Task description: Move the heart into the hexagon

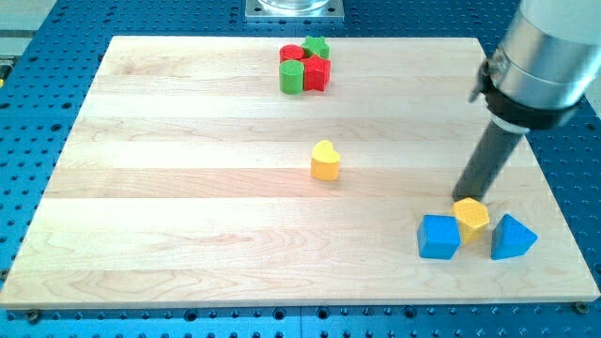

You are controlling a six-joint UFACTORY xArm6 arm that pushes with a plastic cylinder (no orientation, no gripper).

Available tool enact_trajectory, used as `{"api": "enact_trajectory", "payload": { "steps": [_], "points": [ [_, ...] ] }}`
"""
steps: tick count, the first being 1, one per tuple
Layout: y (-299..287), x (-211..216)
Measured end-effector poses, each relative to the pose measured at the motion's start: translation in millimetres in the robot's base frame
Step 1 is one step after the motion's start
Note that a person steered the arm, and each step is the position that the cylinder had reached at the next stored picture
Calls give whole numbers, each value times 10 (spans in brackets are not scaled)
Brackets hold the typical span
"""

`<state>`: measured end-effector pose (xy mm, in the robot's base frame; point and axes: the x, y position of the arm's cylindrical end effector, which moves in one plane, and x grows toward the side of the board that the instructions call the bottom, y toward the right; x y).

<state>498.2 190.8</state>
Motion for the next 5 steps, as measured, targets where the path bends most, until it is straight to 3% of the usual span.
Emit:
{"api": "enact_trajectory", "payload": {
  "steps": [1,3,5],
  "points": [
    [-590,6],
    [-46,223],
    [-1390,15]
  ]
}}
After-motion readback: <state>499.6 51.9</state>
